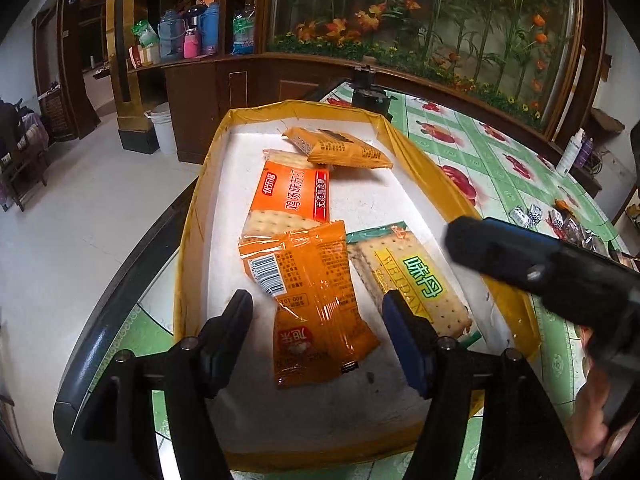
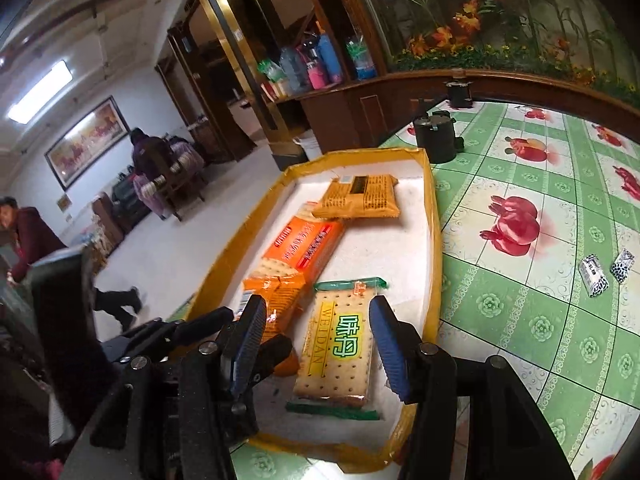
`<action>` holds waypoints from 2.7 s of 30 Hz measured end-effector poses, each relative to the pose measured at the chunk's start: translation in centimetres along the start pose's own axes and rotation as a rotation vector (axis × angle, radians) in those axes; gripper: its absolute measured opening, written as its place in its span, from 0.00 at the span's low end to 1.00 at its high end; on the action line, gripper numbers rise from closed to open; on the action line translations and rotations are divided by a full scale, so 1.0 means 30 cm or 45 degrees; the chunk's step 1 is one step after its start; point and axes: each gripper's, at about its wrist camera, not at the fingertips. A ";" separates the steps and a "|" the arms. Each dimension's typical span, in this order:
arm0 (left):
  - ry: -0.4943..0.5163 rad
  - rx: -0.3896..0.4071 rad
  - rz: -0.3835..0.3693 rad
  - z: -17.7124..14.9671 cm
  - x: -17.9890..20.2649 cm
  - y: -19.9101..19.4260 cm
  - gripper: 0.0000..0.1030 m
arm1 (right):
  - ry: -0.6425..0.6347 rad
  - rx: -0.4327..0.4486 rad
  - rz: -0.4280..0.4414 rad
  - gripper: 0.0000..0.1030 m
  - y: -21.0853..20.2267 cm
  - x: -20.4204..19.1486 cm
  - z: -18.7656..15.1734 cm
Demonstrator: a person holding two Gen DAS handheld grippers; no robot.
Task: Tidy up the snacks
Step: 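Open both grippers and move them back toward the remaining snacks, then grasp a small white-blue packet with the right gripper while the left grasps another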
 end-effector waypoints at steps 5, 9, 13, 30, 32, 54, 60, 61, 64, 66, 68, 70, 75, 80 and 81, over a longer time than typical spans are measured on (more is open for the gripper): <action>-0.002 0.002 0.003 0.001 -0.001 0.000 0.65 | 0.103 0.090 -0.011 0.57 -0.076 0.084 0.010; -0.005 0.007 0.004 -0.002 0.001 -0.004 0.65 | 0.257 0.218 0.035 0.53 -0.163 0.193 0.019; -0.005 0.007 0.009 -0.005 0.001 -0.004 0.65 | 0.423 0.271 0.157 0.41 -0.233 0.313 0.025; -0.020 0.040 -0.034 -0.004 -0.010 -0.028 0.65 | 0.826 0.018 -0.353 0.54 -0.274 0.752 0.103; -0.019 0.041 -0.037 -0.004 -0.009 -0.027 0.65 | 0.828 -0.044 -0.413 0.47 -0.227 0.777 0.121; 0.053 0.038 -0.334 0.075 0.166 -0.126 0.72 | 0.520 -0.253 -0.385 0.18 -0.087 0.666 0.072; 0.039 -0.193 -0.519 0.180 0.371 -0.005 0.72 | 0.557 -0.130 -0.359 0.18 -0.218 0.670 0.010; 0.049 -0.212 -0.506 0.189 0.404 0.013 0.72 | 0.564 -0.127 -0.348 0.18 -0.227 0.677 -0.003; 0.080 -0.242 -0.450 0.229 0.504 0.083 0.72 | 0.560 -0.138 -0.356 0.18 -0.222 0.696 -0.018; 0.070 -0.287 -0.439 0.256 0.559 0.144 0.72 | 0.603 -0.113 -0.336 0.18 -0.240 0.720 -0.025; 0.059 -0.338 -0.412 0.270 0.600 0.207 0.72 | 0.653 -0.076 -0.288 0.18 -0.265 0.733 -0.018; 0.071 -0.368 -0.393 0.278 0.646 0.267 0.61 | 0.657 -0.033 -0.312 0.18 -0.298 0.731 -0.013; 0.071 -0.451 -0.317 0.276 0.695 0.380 0.50 | 0.689 0.035 -0.328 0.18 -0.352 0.733 0.000; 0.086 -0.424 -0.269 0.277 0.714 0.429 0.43 | 0.697 0.042 -0.319 0.18 -0.362 0.739 0.009; 0.097 -0.418 -0.265 0.277 0.717 0.434 0.29 | 0.694 0.036 -0.314 0.18 -0.358 0.736 0.009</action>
Point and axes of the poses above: each gripper's, at about its wrist camera, not at the fingertips, and y roughly the way its jaws point, x to its right, z to its top, and after that the axes turned 1 degree about -z, right-handed
